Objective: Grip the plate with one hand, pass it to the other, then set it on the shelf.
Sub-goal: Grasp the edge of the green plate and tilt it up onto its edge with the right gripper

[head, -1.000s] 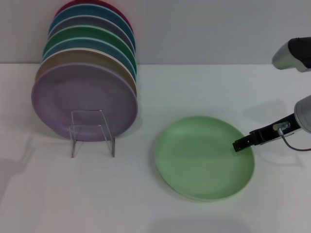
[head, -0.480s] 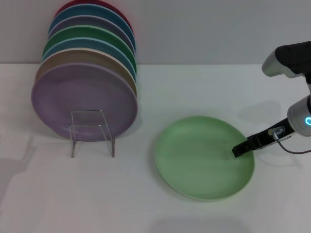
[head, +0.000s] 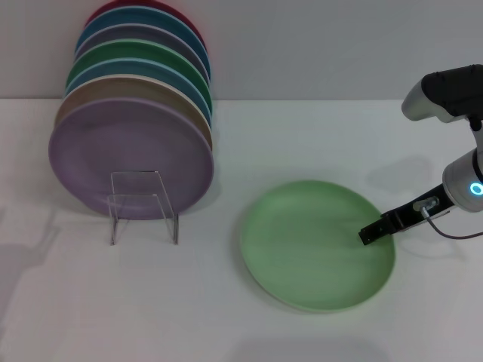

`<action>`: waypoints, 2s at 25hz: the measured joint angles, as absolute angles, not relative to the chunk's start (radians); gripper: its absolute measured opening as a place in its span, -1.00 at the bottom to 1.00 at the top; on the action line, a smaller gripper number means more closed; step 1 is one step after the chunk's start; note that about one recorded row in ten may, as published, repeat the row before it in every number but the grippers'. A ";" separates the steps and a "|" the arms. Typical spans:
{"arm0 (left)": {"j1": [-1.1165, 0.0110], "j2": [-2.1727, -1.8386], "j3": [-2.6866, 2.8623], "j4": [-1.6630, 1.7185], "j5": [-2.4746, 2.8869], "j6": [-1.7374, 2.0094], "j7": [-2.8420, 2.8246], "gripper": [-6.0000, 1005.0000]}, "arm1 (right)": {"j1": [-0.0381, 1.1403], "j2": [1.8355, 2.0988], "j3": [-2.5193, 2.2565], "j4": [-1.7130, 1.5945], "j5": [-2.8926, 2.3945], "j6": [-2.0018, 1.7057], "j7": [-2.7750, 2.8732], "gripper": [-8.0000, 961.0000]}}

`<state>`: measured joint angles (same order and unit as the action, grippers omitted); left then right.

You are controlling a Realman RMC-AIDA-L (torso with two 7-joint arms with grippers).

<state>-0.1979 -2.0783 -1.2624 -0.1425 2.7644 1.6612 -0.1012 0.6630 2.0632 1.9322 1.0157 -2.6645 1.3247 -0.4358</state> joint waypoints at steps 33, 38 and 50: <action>-0.201 -2.077 -1.256 -0.141 2.764 1.661 -0.101 0.67 | 0.693 2.065 1.952 1.051 -2.641 1.420 -0.423 -0.17; -0.201 -2.077 -1.248 -0.142 2.764 1.661 -0.098 0.67 | 0.686 2.064 1.960 1.064 -2.647 1.431 -0.422 -0.44; -0.202 -2.076 -1.247 -0.139 2.764 1.658 -0.097 0.67 | 0.686 2.062 1.956 1.047 -2.650 1.434 -0.426 -0.34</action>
<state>-0.2025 -2.0755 -1.2471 -0.1392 2.7643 1.6584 -0.0970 0.6864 2.0618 1.9561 1.0466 -2.6498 1.4342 -0.4263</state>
